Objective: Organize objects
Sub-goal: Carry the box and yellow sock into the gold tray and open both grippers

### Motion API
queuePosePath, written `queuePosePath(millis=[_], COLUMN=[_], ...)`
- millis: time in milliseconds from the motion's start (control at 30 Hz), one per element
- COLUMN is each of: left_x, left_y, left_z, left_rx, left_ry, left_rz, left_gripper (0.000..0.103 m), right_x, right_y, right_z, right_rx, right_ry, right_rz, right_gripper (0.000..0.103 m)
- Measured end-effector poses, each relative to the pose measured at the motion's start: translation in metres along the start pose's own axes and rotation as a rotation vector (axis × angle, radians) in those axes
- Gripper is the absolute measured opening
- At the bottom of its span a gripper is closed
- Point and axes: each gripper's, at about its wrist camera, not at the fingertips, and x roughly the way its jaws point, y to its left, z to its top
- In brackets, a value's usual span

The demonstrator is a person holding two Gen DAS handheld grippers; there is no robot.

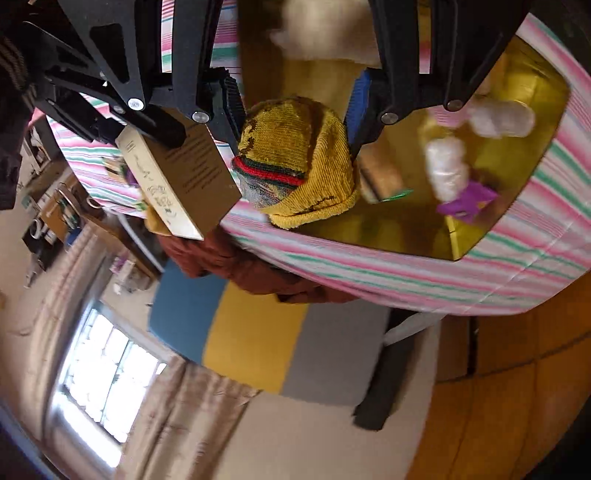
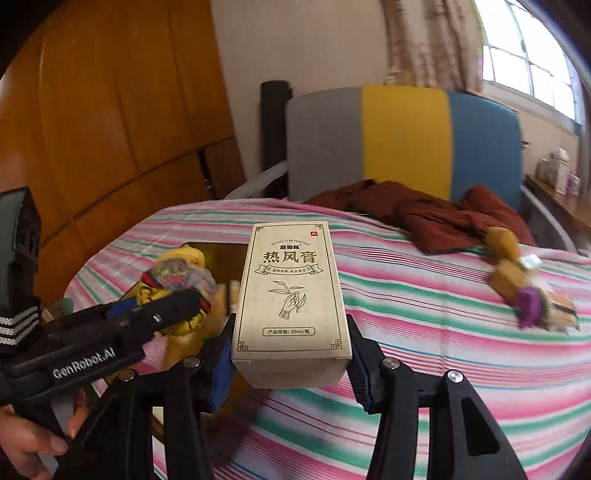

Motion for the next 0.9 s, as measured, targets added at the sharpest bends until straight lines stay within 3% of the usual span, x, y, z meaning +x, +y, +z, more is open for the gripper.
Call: queuePosePath(millis=[200, 433, 733, 800, 900], left_x=[0.018, 0.043, 0.051, 0.052, 0.045], left_y=[0.044, 0.065, 0.066, 0.066, 0.069], left_z=[0.010, 0.007, 0.000, 0.000, 0.002], left_rx=[-0.056, -0.091, -0.083, -0.082, -0.117], left_ry=[0.052, 0.134, 0.154, 0.159, 0.138], left_rz=[0.073, 0.076, 0.097, 0.113, 0.114], left_gripper=[0.049, 0.049, 0.050, 0.055, 0.078], right_x=[0.044, 0.084, 0.059, 0.055, 0.053], right_y=[0.022, 0.019, 0.016, 0.015, 0.016], right_z=[0.018, 0.027, 0.019, 0.019, 0.018], right_rx=[-0.011, 0.037, 0.067, 0.073, 0.094], right_ry=[0.074, 0.147, 0.102, 0.092, 0.103], right_rz=[0.022, 0.002, 0.024, 0.032, 0.076], right_gripper=[0.052, 0.053, 0.054, 0.054, 0.054])
